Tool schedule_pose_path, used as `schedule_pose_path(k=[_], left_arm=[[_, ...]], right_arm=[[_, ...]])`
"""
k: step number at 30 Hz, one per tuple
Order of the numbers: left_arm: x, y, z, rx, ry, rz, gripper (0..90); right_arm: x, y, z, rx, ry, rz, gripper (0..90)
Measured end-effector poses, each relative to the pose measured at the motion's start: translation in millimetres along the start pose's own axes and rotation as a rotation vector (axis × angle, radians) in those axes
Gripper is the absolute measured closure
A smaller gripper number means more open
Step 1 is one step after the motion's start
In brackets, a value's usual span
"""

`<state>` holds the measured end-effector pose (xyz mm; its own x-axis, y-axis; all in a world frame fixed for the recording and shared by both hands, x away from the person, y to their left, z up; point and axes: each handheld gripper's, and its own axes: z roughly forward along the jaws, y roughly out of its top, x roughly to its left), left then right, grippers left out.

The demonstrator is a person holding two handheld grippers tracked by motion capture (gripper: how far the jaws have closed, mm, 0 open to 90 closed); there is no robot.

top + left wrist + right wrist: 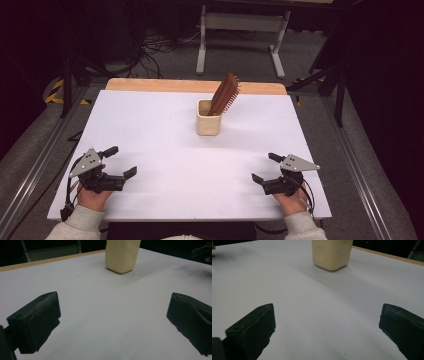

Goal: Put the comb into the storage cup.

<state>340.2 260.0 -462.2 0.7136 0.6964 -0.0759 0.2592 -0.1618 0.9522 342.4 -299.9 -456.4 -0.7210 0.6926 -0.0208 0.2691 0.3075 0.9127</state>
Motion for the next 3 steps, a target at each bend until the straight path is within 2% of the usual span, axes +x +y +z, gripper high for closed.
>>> schedule_pose_path(k=[3], left_arm=[[-0.3,0.3,0.1,0.006,0.017,0.022,0.1]], right_arm=[[-0.7,0.3,-0.7,-0.006,0.006,-0.005,1.9]])
